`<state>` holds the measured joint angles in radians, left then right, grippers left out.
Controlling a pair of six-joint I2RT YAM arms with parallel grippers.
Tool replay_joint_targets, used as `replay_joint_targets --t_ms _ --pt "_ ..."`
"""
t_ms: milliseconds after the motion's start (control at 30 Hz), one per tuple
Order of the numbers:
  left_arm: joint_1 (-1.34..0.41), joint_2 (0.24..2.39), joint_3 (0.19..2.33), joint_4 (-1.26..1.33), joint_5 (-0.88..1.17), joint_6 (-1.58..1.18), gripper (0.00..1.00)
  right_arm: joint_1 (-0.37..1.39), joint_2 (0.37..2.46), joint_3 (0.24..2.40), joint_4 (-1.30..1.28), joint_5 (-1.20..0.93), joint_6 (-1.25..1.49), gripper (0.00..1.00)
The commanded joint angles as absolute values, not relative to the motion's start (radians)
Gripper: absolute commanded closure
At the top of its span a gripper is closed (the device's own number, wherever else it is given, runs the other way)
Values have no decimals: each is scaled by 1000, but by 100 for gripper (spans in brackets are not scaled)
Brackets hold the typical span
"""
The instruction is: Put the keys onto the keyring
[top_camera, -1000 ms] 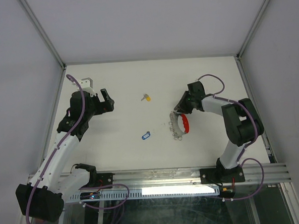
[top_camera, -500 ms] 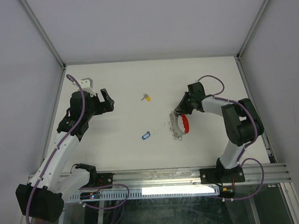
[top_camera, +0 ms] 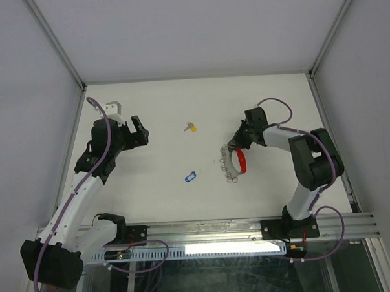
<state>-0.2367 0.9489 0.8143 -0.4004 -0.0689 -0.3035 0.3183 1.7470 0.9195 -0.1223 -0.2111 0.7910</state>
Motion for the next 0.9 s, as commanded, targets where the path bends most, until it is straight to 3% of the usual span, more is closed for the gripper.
replay_joint_targets --t_ms 0,533,733,867 --pt "-242 937 819 -373 -61 -305 3 318 1684 919 -63 -221 735 100" --pt "-241 834 790 -202 -1 -208 1 325 1275 860 -4 -314 344 100" --pt "-242 817 783 -126 194 -172 1 342 1098 772 119 -347 265 100" --pt "-242 803 768 -48 371 -138 9 354 987 706 210 -388 206 100"
